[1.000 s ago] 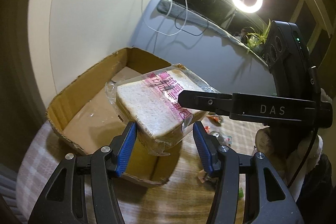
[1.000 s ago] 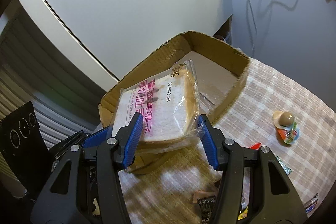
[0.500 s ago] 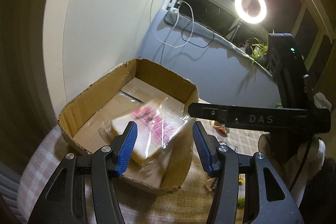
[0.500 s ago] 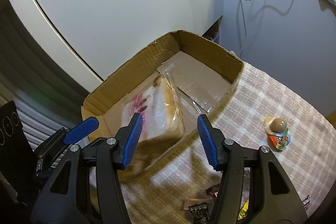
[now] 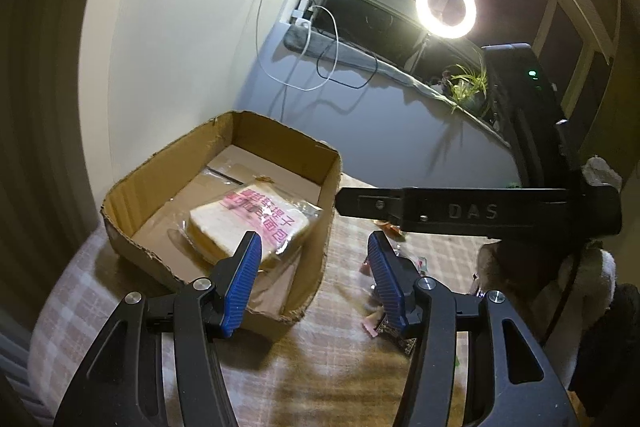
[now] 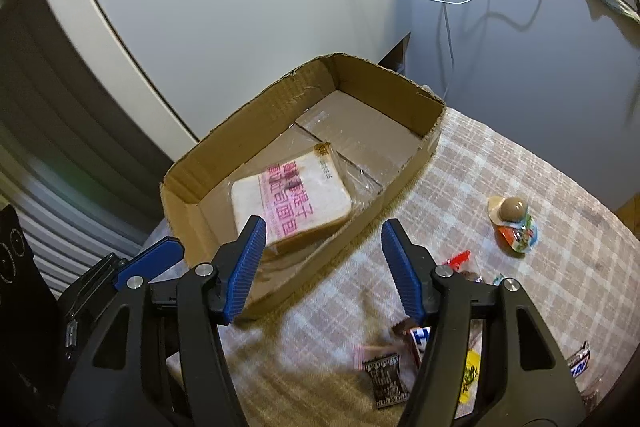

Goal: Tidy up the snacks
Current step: 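Grasp the black candy packet with the left tool while the right tool grasps the blue-label chocolate bar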

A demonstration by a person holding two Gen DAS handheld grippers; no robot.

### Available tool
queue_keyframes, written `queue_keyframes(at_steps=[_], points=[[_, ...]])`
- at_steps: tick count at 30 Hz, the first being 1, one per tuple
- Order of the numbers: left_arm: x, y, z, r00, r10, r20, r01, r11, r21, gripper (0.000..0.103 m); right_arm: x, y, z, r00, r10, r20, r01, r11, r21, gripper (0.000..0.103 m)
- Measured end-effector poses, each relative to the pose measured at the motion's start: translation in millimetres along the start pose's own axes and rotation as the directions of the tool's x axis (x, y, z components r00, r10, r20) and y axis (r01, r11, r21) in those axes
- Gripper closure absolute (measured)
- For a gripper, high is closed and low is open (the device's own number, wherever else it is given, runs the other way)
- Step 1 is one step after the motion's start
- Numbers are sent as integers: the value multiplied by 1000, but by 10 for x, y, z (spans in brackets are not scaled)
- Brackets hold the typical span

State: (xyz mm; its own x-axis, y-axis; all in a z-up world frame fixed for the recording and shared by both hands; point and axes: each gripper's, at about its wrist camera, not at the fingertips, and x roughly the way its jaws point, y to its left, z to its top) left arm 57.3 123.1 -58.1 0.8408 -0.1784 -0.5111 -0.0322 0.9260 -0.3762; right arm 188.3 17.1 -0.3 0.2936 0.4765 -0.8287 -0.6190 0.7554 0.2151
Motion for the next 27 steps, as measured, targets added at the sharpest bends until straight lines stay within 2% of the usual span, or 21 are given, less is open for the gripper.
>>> queue_keyframes(at_steps=[10,21,27], points=[[-40,-149,-75,1000,11,-17,-10,1000,26,45,-428,-302,-323,998,-36,60,34,998,44,39],[70,-402,-316,994,-7,-109,16,997,73,45,-756,-925,-729,989,-112,98,96,982,162,34],[191,-516,-466,983,-28,-181,42,996,79,45,-855,-1200,-1040,981,-177,74,160,968,194,34]])
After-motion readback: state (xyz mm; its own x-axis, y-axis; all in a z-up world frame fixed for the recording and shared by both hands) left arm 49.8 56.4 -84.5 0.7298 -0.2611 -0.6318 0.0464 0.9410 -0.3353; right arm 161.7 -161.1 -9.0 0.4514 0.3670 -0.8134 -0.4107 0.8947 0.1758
